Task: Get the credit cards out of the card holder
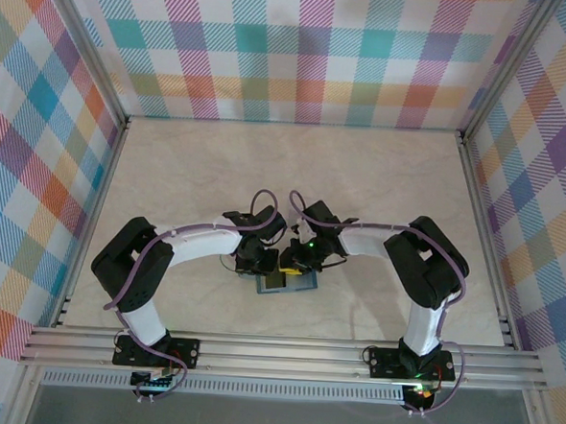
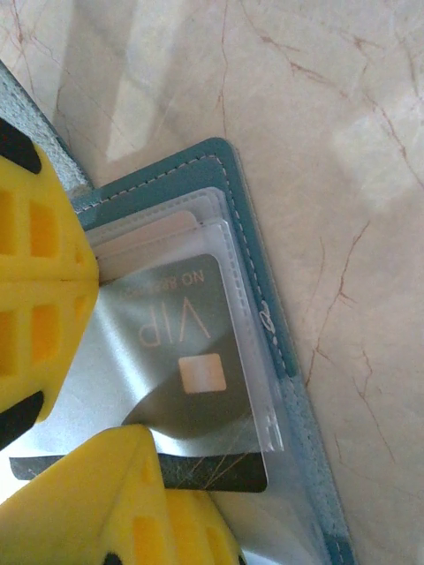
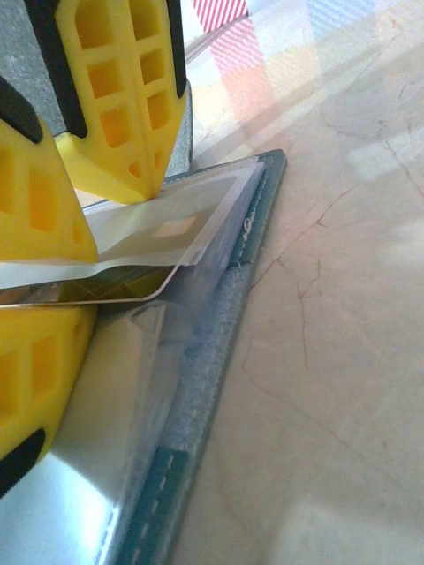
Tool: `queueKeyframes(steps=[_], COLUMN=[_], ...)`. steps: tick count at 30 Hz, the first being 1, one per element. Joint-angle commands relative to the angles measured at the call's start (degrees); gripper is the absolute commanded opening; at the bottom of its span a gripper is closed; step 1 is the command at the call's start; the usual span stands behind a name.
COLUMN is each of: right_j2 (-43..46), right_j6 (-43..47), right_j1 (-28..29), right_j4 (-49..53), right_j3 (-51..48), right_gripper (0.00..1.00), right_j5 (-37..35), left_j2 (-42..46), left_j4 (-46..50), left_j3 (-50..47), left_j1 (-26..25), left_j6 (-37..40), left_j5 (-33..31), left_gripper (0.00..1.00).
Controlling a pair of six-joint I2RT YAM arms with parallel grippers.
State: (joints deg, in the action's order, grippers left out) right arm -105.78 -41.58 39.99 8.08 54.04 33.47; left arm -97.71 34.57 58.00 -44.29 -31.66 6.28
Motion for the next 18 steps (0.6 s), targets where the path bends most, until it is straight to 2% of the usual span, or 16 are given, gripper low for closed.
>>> queueKeyframes(steps=[1, 7, 10, 13, 18], right_j2=[0.2, -0.56, -0.18, 1.14, 2.77], right_j6=[-1.31, -0.96, -0.05, 0.53, 0.53], right_j1=[0.0, -0.69, -0.83, -1.18, -1.32], right_j4=[-6.8, -7.69, -5.94, -4.78, -5.89], right_j3=[-2.04, -3.05, -3.07, -3.75, -4.91], right_gripper=[0.17, 0.08, 0.09, 0.15, 0.1], right_j5=[3.76, 3.65, 2.17, 1.11, 1.58], left_j2=[-2.48, -2.68, -2.32, -2.55, -2.48], left_j4=[3.24, 3.49, 3.69, 4.16, 4.44], left_j3=[-2.67, -2.54, -2.62, -2.37, -2.34], left_j1=[-0.45, -0.52, -0.5, -0.48, -0.53], left_j6=[0.77, 0.78, 0.7, 0.85, 0.81], left_j5=[-2.95, -2.9, -2.99, -3.19, -3.72], left_gripper=[0.0, 0.0, 0.0, 0.0, 0.0])
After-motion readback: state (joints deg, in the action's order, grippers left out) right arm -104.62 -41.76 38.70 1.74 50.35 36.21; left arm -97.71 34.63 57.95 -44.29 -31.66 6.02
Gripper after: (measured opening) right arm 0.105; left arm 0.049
